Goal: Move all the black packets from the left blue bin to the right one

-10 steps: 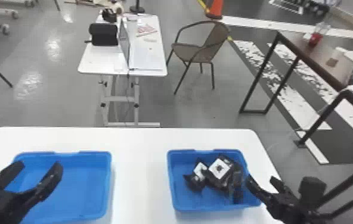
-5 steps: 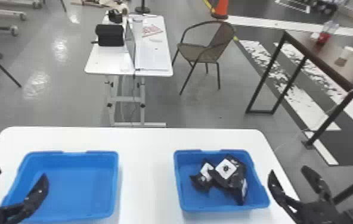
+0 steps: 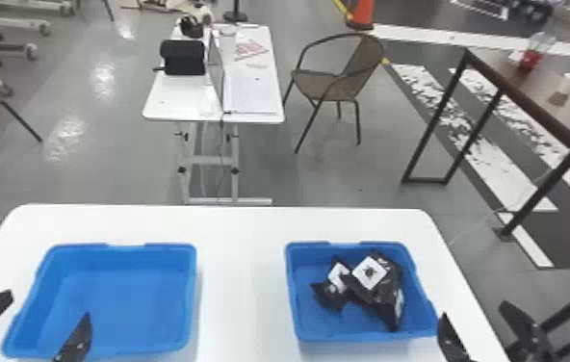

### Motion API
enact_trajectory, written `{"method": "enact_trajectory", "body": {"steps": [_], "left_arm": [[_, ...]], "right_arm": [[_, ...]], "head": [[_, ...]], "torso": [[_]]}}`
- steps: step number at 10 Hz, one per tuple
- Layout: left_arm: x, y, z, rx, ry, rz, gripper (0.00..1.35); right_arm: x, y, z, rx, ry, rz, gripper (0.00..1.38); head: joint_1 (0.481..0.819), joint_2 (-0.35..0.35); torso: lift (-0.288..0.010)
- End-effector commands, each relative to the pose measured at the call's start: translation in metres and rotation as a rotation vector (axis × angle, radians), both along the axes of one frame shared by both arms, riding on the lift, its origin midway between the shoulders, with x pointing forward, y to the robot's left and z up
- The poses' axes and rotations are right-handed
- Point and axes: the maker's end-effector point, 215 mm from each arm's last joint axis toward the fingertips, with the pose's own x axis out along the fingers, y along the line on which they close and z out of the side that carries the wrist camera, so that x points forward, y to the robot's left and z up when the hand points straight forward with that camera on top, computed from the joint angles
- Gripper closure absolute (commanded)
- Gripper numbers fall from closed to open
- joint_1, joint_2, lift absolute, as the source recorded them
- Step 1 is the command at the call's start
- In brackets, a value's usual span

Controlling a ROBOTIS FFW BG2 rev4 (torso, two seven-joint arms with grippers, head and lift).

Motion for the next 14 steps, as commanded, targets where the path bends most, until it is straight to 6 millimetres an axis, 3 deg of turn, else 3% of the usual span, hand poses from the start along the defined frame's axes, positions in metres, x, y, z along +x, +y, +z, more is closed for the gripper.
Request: {"method": "enact_trajectory", "body": {"steps": [1,6,8,14], "left_arm": [[0.001,-0.018,-0.005,-0.038,0.011,0.001,0.00],[0.005,-0.024,-0.012,-0.098,0.019,0.018,0.01],[0.009,-0.027,-0.007,-0.112,0.008,0.015,0.13],[0.008,-0.033,-0.017,-0.155,0.040,0.010,0.14]], "right_arm": [[0.000,0.010,-0.005,0.015,0.007,0.014,0.12],[0.006,0.017,-0.011,0.058,0.025,0.017,0.12],[0.010,0.019,-0.010,0.073,0.018,0.017,0.12],[0.014,0.020,-0.010,0.096,0.009,0.014,0.12]], "head": [[0.695,-0.183],[0.695,-0.195],[0.695,-0.189],[0.695,-0.193]], "torso": [[0.000],[0.000],[0.000],[0.000]]}}
